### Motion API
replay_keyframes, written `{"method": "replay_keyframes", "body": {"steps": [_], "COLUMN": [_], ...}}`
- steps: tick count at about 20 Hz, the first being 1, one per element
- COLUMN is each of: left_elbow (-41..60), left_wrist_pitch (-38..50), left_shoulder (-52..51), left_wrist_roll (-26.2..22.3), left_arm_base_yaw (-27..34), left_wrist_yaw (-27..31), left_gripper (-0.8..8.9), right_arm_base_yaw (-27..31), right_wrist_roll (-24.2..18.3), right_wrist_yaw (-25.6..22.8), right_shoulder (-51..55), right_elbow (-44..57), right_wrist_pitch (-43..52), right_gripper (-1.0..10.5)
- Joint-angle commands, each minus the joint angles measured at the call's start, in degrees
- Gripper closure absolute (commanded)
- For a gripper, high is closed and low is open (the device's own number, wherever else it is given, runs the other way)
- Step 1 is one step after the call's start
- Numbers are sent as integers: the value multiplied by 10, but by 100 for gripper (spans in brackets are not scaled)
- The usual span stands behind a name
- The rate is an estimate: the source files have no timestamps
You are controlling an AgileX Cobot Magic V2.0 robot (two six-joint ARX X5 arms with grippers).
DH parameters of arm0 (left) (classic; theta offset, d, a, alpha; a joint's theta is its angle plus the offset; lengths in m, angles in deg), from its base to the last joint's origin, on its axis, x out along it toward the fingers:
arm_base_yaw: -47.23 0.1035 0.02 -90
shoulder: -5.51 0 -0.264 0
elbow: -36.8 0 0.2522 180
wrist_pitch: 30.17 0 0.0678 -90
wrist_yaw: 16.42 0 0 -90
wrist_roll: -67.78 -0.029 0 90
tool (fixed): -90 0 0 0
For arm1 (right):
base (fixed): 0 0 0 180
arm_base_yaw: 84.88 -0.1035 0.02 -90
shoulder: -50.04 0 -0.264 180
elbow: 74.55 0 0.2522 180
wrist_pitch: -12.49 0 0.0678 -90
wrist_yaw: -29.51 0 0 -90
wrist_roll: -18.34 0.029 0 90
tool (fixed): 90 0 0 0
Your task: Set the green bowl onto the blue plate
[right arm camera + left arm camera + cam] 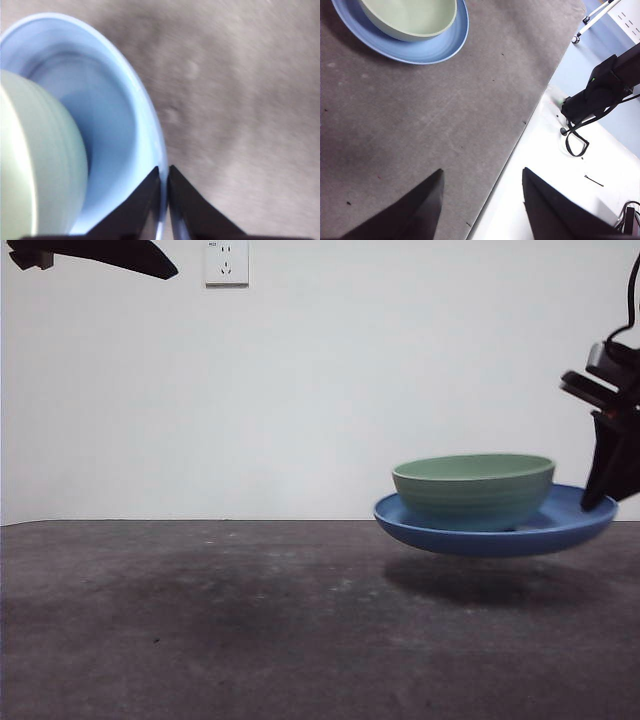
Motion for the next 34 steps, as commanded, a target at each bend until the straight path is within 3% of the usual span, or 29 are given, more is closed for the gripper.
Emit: {"method": "replay_keyframes", "body": {"steps": [1, 8, 11, 15, 23, 29, 32, 34], "left_elbow": [-4, -4, -4, -4, -4, -4, -4, -4], "left_wrist_pitch": [4, 4, 4, 4, 4, 3, 4, 4], "left_shoulder": [4, 4, 4, 4, 4, 4, 4, 4], "left_wrist_roll": [-10, -10, -10, -10, -10, -10, -10, -10], "left_arm_base_yaw": [-3, -3, -3, -3, -3, -3, -3, -3], "left_wrist_yaw": [-3, -3, -2, -2, -3, -3, -3, -2], "left_gripper": [564, 564, 564, 564, 564, 564, 564, 564], "right_arm_base_yaw": [-18, -129, -173, -213, -239, -240, -241, -242], "right_wrist_roll": [33, 112, 139, 161, 177, 176, 177, 177], "right_wrist_yaw": [19, 14, -10, -23, -45, -52, -52, -52], "right_shoulder": [5, 3, -10, -50, -138, -145, -145, -142], "right_elbow": [-10, -10, -10, -10, -10, -10, -10, -10], "right_wrist_pitch": [14, 92, 126, 163, 196, 191, 191, 189], "right_gripper": [938, 938, 938, 938, 938, 936, 773, 733]}}
